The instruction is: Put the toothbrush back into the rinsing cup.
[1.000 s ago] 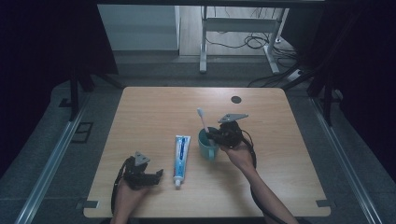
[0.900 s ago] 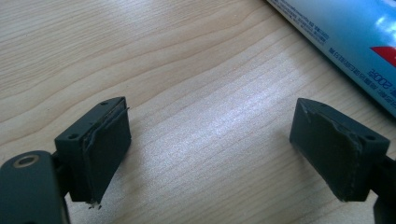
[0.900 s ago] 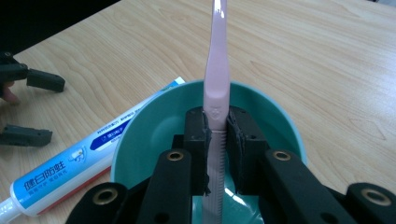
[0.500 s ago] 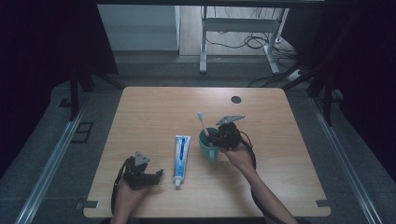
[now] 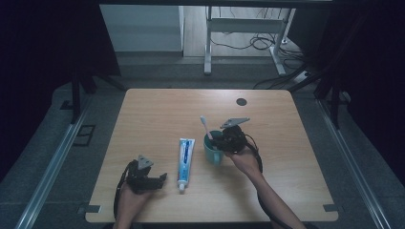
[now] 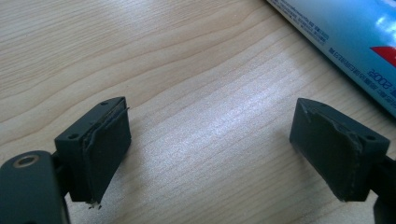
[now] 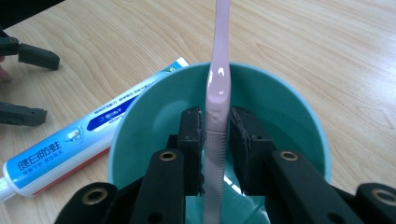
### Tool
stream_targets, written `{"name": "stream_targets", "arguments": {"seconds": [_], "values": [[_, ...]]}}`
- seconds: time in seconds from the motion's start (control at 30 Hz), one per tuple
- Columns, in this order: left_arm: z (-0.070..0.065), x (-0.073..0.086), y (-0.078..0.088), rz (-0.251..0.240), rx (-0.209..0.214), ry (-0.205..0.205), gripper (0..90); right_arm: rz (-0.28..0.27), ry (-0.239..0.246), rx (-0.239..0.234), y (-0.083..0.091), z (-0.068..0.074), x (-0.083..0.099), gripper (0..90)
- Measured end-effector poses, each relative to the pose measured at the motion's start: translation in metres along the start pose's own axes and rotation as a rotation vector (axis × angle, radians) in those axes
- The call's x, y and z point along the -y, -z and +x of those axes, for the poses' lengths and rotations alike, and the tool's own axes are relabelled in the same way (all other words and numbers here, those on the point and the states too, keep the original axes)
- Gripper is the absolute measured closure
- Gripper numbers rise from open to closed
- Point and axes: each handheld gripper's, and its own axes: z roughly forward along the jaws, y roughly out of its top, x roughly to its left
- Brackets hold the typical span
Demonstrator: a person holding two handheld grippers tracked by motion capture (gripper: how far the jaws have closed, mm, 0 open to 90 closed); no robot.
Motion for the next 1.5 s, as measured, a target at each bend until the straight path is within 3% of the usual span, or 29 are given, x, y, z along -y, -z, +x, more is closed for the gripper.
{"name": "stream_targets", "arguments": {"seconds": [0.17,0.4,0.87,1.1,1.5], "values": [[0.000,0.000,0.000,0.000,0.000,-0.003,12.6,-0.004,0.007,0.000,0.005,0.002,-0.003,69.7],[0.000,0.000,0.000,0.000,0.000,-0.004,12.6,0.000,0.041,0.008,0.015,0.006,-0.008,55.0],[0.000,0.000,0.000,-0.001,-0.001,-0.006,12.6,-0.010,0.026,0.007,0.034,0.002,-0.011,33.4],[0.000,0.000,0.000,0.000,-0.001,-0.006,12.6,-0.020,0.031,0.017,0.044,0.002,-0.008,26.4],[0.000,0.000,0.000,-0.004,-0.001,-0.002,12.6,0.002,0.082,0.050,0.059,-0.001,0.005,5.9]]}}
